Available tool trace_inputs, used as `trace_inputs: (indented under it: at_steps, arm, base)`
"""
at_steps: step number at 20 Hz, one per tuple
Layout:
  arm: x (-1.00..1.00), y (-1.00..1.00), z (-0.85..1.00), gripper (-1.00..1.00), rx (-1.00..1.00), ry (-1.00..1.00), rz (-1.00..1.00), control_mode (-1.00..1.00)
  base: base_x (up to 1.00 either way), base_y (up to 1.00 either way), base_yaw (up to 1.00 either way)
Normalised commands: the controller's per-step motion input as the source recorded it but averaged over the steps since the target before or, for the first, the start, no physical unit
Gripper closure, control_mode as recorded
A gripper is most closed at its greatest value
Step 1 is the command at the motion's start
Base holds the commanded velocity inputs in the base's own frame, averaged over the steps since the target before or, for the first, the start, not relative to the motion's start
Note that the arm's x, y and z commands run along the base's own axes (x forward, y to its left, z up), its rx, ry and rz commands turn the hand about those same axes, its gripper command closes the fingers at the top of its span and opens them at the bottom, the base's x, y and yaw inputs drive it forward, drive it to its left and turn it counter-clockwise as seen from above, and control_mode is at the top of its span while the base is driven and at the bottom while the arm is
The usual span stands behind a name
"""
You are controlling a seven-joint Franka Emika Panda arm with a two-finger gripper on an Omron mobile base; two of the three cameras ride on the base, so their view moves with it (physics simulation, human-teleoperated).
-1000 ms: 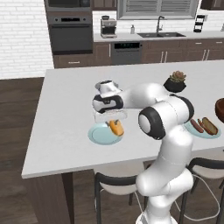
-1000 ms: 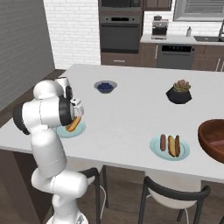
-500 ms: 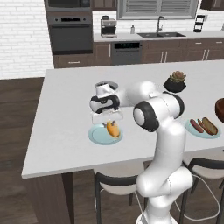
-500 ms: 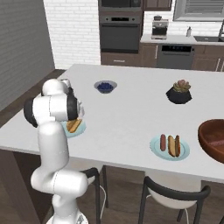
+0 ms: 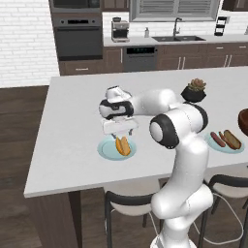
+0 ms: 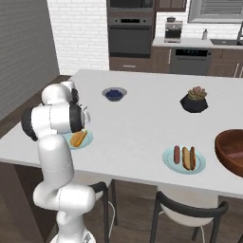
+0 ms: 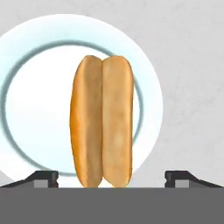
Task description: Place one bun and one sausage from the bowl on each plate.
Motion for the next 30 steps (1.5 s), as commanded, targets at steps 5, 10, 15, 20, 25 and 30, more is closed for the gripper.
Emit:
trace_inputs:
  at_steps: [5, 10, 15, 20, 25, 30]
  arm:
    - [-0.98, -0.91, 0.50, -1.00, 0.04, 0.00, -0.02, -1.00]
    - [-0.95, -0.72, 0.74, -1.00, 0.09, -0.12, 0.00, -1.00]
    - [-0.97, -0.33, 0.66, -1.00, 0.09, -0.20, 0.00, -1.00]
    - [-0.48, 0.00, 0.55, -1.00, 0.04, -0.12, 0.04, -1.00]
    - [-0.07, -0.14, 0.41, -1.00, 0.04, -0.02, 0.03, -1.00]
    - [0.00, -0.08, 0.13, -1.00, 0.02, 0.00, 0.01, 1.00]
  base:
    - [0.00, 0.00, 0.00]
    - [0.00, 0.00, 0.00]
    - [0.00, 0.00, 0.00]
    - [0.00, 0.00, 0.00]
    - [0.00, 0.00, 0.00]
    - [-0.12, -0.19, 0.01]
